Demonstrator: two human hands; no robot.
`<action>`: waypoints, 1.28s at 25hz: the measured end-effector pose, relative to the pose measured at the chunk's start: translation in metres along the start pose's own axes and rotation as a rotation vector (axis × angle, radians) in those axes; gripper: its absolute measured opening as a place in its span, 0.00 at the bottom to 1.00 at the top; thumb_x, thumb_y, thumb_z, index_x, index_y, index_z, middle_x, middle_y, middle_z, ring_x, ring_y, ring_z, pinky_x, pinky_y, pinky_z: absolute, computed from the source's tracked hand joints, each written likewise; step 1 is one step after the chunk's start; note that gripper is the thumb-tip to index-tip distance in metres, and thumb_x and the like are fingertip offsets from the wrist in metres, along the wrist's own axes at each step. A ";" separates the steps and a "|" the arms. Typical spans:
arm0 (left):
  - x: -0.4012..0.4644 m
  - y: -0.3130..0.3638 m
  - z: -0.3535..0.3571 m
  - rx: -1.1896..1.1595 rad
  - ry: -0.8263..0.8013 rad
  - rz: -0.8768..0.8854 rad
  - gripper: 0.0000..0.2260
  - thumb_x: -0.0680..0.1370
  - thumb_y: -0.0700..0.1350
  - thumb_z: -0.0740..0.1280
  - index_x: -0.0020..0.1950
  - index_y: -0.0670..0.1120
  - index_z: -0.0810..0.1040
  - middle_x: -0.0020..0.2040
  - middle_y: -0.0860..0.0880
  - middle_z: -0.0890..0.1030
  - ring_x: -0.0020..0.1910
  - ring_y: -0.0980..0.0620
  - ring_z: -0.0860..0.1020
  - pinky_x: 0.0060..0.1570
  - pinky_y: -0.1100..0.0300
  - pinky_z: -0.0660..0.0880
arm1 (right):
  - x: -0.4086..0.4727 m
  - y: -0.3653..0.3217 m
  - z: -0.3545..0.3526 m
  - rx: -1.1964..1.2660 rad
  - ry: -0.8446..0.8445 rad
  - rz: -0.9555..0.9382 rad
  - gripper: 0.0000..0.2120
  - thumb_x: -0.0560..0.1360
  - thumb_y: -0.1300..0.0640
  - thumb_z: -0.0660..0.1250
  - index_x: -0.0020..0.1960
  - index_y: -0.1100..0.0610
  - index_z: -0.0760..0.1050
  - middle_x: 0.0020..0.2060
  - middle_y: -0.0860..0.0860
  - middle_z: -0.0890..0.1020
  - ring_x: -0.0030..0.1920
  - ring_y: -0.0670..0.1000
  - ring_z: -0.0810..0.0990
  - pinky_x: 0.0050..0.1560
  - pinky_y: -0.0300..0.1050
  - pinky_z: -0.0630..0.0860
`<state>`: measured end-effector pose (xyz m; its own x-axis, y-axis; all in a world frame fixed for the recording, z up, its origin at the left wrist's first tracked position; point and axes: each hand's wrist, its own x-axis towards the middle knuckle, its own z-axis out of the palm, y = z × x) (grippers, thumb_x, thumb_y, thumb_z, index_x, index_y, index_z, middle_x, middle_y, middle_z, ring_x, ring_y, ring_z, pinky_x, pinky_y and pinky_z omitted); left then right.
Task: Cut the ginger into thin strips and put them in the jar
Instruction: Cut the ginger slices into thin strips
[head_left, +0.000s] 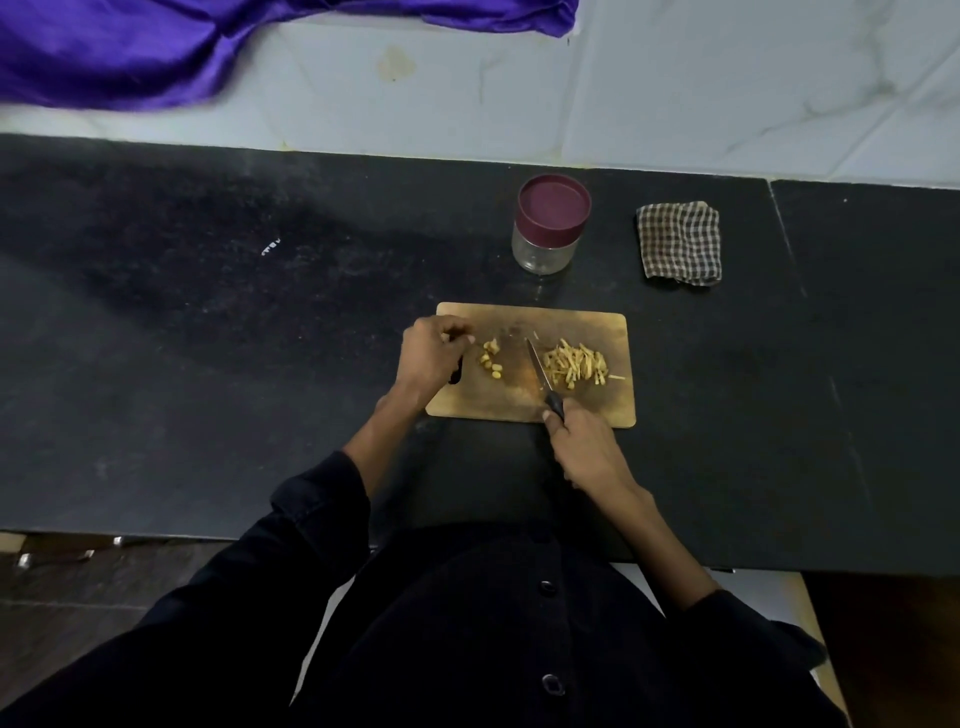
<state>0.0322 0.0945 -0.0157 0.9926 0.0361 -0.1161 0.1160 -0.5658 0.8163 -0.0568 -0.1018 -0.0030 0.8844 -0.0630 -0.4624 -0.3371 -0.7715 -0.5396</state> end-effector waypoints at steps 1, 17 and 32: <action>-0.002 0.001 0.002 0.018 -0.009 0.023 0.08 0.76 0.39 0.70 0.54 0.42 0.83 0.48 0.50 0.83 0.37 0.61 0.77 0.42 0.68 0.76 | 0.002 -0.001 0.000 -0.003 0.000 0.004 0.12 0.83 0.50 0.56 0.57 0.58 0.71 0.43 0.58 0.80 0.43 0.62 0.82 0.44 0.62 0.81; -0.008 0.005 0.018 0.068 -0.021 0.022 0.05 0.75 0.39 0.70 0.50 0.44 0.83 0.45 0.51 0.84 0.44 0.59 0.80 0.50 0.64 0.78 | 0.011 0.004 0.005 -0.002 -0.023 0.028 0.11 0.83 0.50 0.56 0.57 0.57 0.71 0.44 0.58 0.81 0.44 0.61 0.82 0.45 0.62 0.81; -0.006 0.034 0.059 0.221 -0.196 0.123 0.06 0.76 0.40 0.69 0.52 0.46 0.83 0.51 0.51 0.83 0.50 0.56 0.80 0.56 0.56 0.77 | 0.013 0.008 0.004 0.052 -0.027 0.042 0.12 0.83 0.51 0.56 0.58 0.58 0.71 0.46 0.59 0.81 0.45 0.62 0.82 0.46 0.61 0.81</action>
<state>0.0276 0.0263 -0.0204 0.9703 -0.1907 -0.1486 -0.0361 -0.7219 0.6911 -0.0494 -0.1060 -0.0159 0.8604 -0.0764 -0.5039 -0.3901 -0.7349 -0.5547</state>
